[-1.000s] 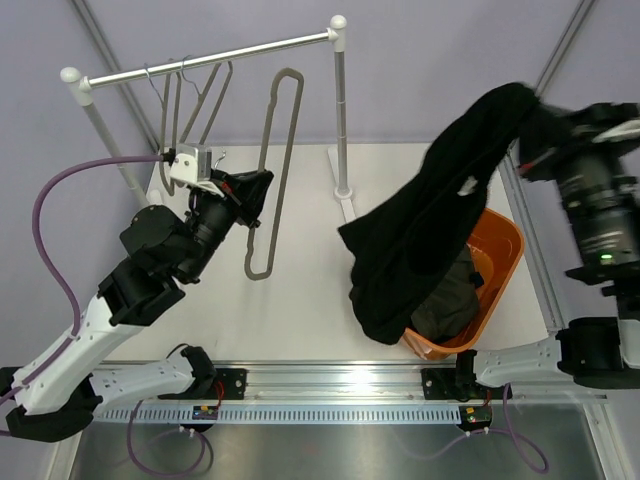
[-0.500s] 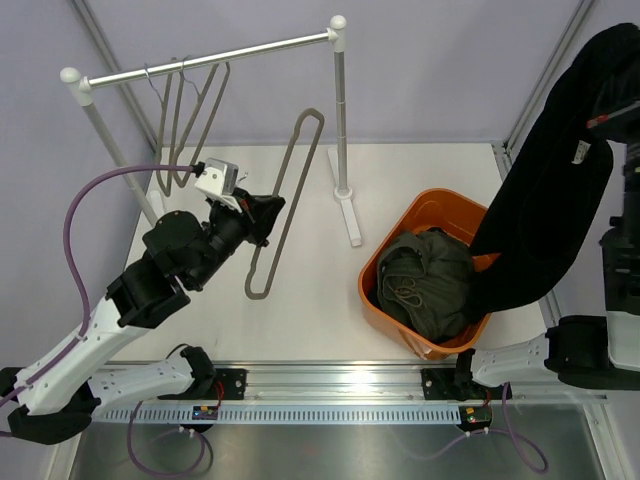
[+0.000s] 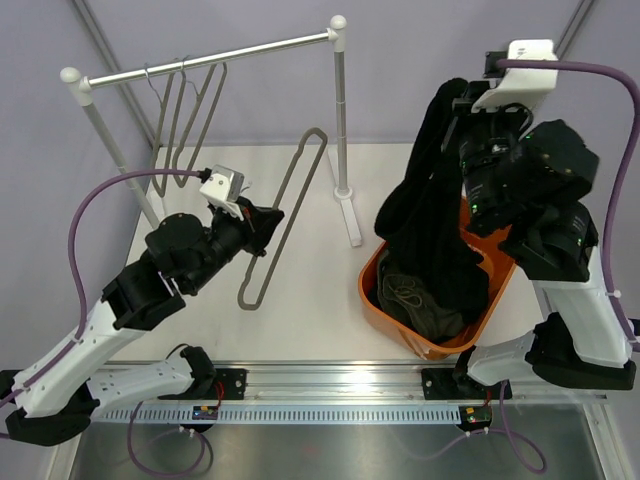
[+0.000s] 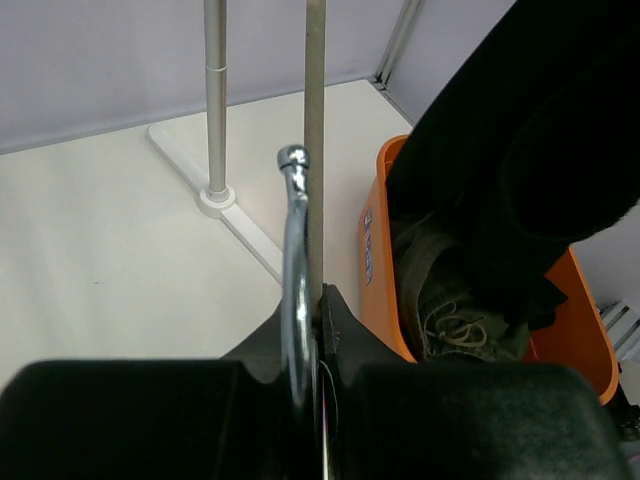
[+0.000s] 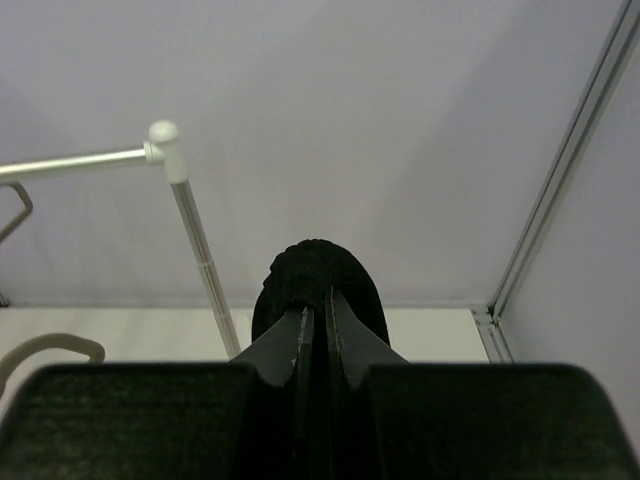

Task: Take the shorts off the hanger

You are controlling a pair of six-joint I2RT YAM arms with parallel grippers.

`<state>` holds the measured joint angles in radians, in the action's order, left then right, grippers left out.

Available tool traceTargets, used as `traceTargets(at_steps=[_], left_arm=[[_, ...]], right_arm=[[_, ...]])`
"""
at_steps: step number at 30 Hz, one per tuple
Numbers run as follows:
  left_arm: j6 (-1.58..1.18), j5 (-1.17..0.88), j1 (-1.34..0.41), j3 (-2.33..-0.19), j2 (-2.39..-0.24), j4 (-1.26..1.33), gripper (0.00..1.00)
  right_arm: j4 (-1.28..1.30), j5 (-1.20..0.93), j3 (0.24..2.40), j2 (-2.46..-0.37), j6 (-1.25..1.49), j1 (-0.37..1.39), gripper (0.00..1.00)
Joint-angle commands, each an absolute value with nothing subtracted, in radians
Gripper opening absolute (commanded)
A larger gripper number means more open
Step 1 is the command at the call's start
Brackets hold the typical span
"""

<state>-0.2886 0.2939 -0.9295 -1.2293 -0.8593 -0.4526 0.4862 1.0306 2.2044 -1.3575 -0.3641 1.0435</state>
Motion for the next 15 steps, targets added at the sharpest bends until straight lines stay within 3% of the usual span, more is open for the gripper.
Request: traceTargets(at_steps=[1, 6, 10, 15], left_arm=[[-0.276, 0.275, -0.934, -1.295, -0.825, -0.495, 0.00], [-0.262, 0.229, -0.934, -1.391, -0.830, -0.659, 0.00], [-0.252, 0.213, -0.934, -1.445, -0.812, -0.730, 0.00], [-0.247, 0.181, -0.934, -1.463, -0.801, -0.779, 0.00]], right_arm=[[0.619, 1.087, 2.152, -1.292, -0.145, 1.023, 0.00], [1.079, 1.134, 1.847, -1.145, 0.337, 1.019, 0.00], [1.186, 1.042, 1.464, -0.909, 0.751, 1.017, 0.00], [1.272, 0.993, 1.192, -0.766, 0.948, 1.019, 0.00]])
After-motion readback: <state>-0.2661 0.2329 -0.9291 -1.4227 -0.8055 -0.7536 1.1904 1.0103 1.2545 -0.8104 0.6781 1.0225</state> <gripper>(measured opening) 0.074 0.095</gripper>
